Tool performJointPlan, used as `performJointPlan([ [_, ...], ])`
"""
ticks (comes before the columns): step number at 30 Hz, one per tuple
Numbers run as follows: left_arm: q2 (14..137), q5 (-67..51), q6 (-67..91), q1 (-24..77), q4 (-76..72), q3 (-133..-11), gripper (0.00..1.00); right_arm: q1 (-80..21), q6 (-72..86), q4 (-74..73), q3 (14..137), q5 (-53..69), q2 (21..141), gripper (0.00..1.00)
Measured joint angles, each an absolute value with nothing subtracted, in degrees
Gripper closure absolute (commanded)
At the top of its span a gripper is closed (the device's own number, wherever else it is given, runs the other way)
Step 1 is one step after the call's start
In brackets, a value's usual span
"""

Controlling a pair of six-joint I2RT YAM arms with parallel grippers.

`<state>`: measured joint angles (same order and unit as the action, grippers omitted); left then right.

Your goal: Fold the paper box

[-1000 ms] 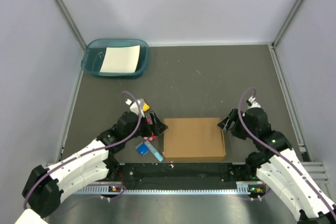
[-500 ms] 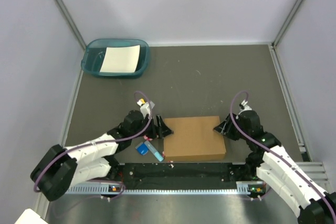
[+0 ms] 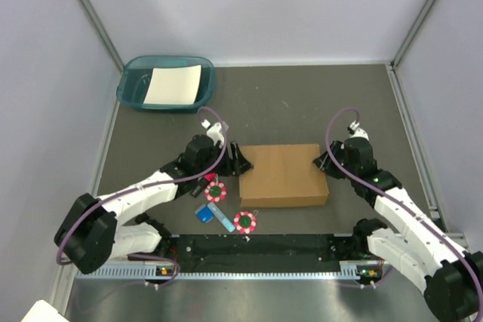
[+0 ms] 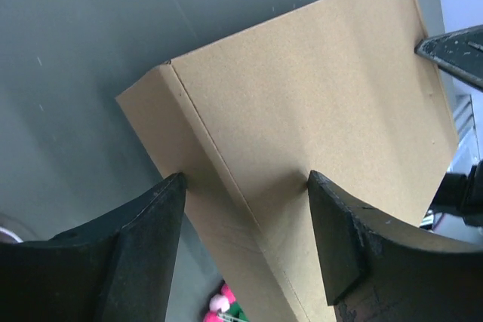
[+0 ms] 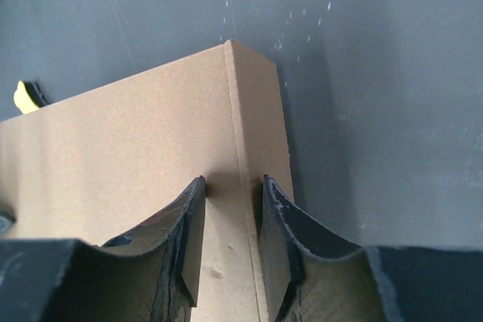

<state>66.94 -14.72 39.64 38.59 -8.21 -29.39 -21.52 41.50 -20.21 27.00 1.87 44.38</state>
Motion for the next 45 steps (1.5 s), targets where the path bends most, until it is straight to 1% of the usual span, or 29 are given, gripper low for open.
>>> performJointPlan([
  [3,69.54,-12.12,37.36,37.74,-6.52,-34.98,0.3,-21.08,40.82,-18.31,30.09,-0.16,49.15,0.71],
  [5,71.55,-10.44,35.92,36.97,-5.72,-38.59,0.28,-21.04,40.51,-17.58,31.59,-1.02,51.68,0.67],
  [6,72.86,-9.34,35.24,36.6,-5.52,-40.38,0.26,-21.02,40.47,-16.99,32.42,-1.37,53.3,0.63],
  [7,74.28,-8.21,34.61,36.27,-5.23,-42.13,0.24,-20.99,40.4,-16.25,33.3,-1.8,55.35,0.56],
  [9,77.54,-6.5,33.93,35.57,-5.1,-45.43,0.2,-20.86,40.29,-15.11,35.29,-2.31,60.05,0.5],
  [10,78.96,-6.33,33.91,35.27,-5.1,-46.65,0.18,-20.75,40.32,-14.66,35.97,-2.24,61.98,0.45],
  [12,81.01,-6.39,34.11,34.83,-5.26,-48.1,0.14,-20.18,40.69,-13.63,36.99,-1.58,65.65,0.42],
  [14,81.25,-6.42,34.35,34.76,-4.95,-47.99,0.14,-19.7,40.75,-12.71,37.04,-0.78,67.11,0.4],
  [22,78.61,-5.26,34.37,34.52,-5.06,-45.58,0.11,-18.17,40.12,-11.2,40.01,0.91,66.48,0.39],
  [26,76.09,-2.02,34.46,34.3,-3.22,-44.86,0.09,-18.2,39.55,-10.59,40.97,1.23,64.99,0.39],
  [31,75.07,2.81,35.03,33.08,1.91,-44.86,0.09,-18.2,38.92,-11.18,41.15,1.1,64.53,0.38],
  [34,72.9,5.13,36.01,32.47,4.95,-44.75,0.11,-18.2,39.0,-12.86,41.12,0.99,61.6,0.37],
  [36,70.3,5.67,36.49,32.27,6.22,-44.71,0.12,-18.26,39.03,-13.78,40.75,1.02,56.97,0.36],
  [41,64.97,2.31,36.73,32.27,5.65,-44.47,0.16,-20.45,37.76,-14.59,38.15,0.01,39.66,0.34],
  [43,64.31,-0.6,36.71,32.27,4.64,-44.12,0.19,-21.02,37.19,-15.09,36.71,-1.52,33.67,0.34],
  [45,64.27,-2.28,36.71,32.27,4.29,-43.77,0.19,-21.23,36.64,-15.94,34.85,-3.36,28.34,0.32],
])
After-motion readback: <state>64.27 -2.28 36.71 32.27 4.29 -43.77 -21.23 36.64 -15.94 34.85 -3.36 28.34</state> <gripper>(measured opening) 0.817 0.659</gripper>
